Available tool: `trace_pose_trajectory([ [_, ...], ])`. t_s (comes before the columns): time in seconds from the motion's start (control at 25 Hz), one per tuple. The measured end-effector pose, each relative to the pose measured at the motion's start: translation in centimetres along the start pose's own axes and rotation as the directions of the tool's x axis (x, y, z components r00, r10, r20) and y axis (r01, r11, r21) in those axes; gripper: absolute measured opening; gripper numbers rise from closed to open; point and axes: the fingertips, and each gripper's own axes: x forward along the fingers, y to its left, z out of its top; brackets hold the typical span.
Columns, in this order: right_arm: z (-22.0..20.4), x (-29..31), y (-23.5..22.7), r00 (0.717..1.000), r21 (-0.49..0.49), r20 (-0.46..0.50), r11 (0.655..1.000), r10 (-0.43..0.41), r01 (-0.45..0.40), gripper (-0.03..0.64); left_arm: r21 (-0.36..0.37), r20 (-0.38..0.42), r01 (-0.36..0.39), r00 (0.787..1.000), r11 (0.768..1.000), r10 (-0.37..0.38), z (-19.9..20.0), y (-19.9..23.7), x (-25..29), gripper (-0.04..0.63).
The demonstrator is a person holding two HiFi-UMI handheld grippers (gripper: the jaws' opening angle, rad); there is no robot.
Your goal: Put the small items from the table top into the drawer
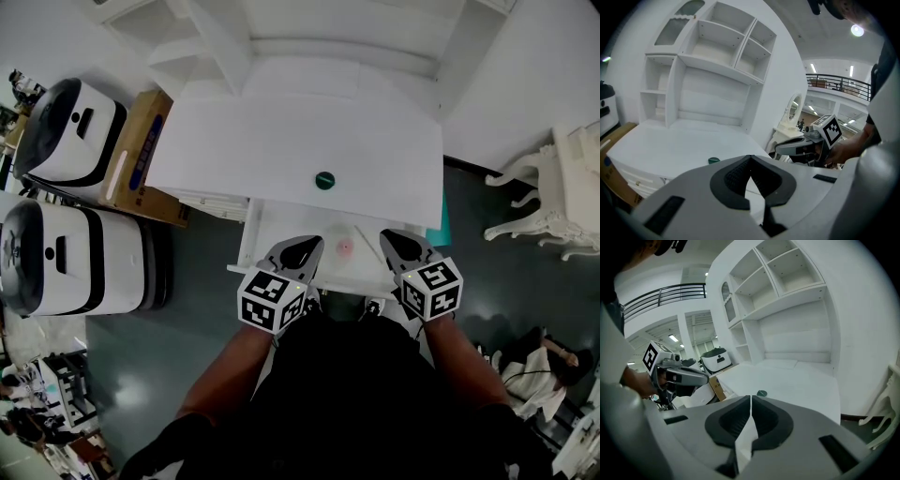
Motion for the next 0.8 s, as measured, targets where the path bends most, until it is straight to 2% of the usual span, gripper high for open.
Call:
trace_pose_trajectory([
  [0.12, -0.3, 0.4, 0.2, 1.0, -0.001, -0.009, 1.0, 0.009, -0.009, 0.028, -0.018, 0.007, 0.008, 1.0, 1.0, -0.008, 0.0, 0.1, 0.0, 0.003],
  [0.32, -0.4, 0.8, 0.4, 1.0, -0.007, -0.015, 1.0, 0.017, -0.017, 0.028, -0.092, 0.029, 0.01, 1.0, 0.996, -0.007, -0.1, 0.9, 0.0, 0.003],
  [0.8, -0.6, 2.4, 0.4, 0.999, -0.036, -0.038, 0.999, 0.022, -0.024, 0.028, -0.098, -0.009, 0.011, 1.0, 0.995, -0.011, -0.7, 1.7, 0.7, 0.003],
])
